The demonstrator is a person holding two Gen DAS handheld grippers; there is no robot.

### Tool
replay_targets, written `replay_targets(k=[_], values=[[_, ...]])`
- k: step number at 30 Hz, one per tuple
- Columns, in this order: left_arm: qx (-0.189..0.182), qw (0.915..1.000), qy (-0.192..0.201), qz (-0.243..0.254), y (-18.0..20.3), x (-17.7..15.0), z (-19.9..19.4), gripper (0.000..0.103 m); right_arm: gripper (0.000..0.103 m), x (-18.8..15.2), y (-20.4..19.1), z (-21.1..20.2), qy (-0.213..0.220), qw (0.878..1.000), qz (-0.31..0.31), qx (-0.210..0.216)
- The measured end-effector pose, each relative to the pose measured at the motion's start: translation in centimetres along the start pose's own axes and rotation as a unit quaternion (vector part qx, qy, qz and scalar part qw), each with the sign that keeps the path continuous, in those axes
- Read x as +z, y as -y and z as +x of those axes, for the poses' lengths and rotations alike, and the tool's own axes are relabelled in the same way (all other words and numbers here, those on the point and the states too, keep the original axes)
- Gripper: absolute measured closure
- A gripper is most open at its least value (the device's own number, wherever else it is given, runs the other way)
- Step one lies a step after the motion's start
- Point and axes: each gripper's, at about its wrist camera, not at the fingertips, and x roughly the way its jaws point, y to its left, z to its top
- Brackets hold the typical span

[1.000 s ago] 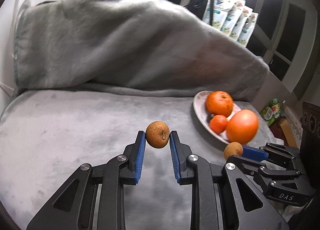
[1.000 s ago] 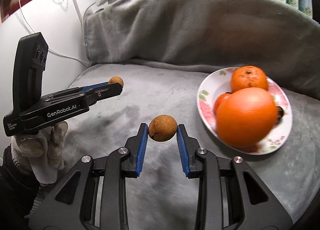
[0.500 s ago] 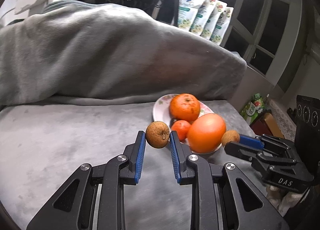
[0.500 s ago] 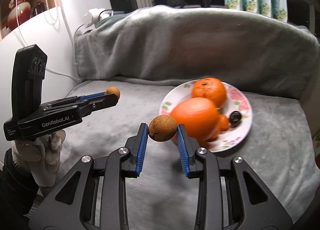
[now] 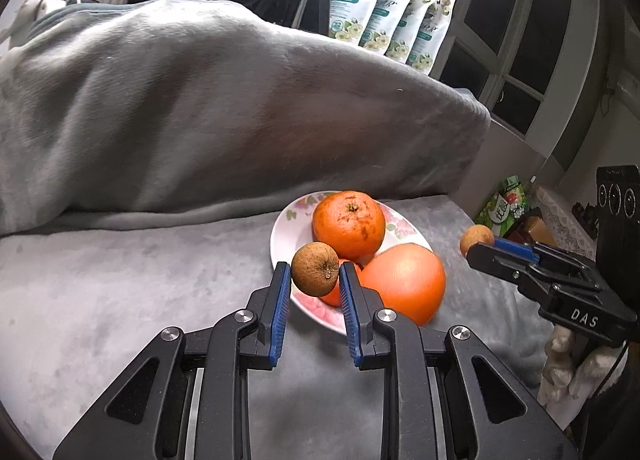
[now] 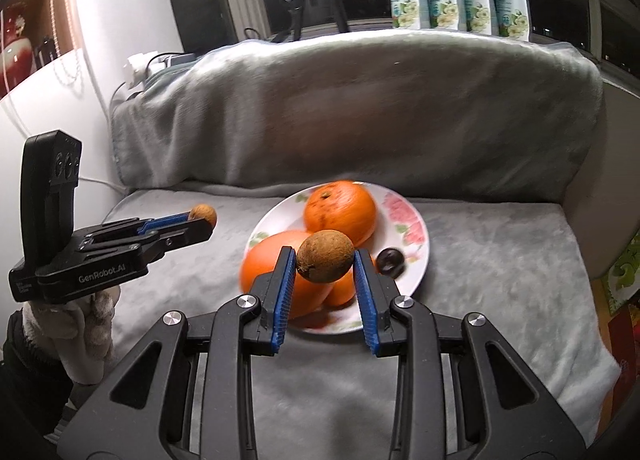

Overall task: Organize fruits
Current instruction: 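Carry the brown fruit over the plate with the left gripper while the right gripper carries its fruit, then open the left gripper to drop the brown fruit while the right gripper releases its fruit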

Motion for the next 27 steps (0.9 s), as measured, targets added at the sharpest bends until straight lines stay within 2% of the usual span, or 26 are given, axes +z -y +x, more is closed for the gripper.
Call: replay_targets(k=[17, 27], values=[[0.003, 0.9998, -0.017, 0.011, 0.6, 1.5, 3.4, 0.080, 0.072, 1.1, 3.1, 4.4, -0.026, 0.999, 0.023, -0.009], [-0.002, 0.9997, -0.019, 0.016, 0.9, 1.9, 3.9, 0.080, 0.072, 1.3, 3.7, 5.4, -0.033, 0.999, 0.031, -0.005]])
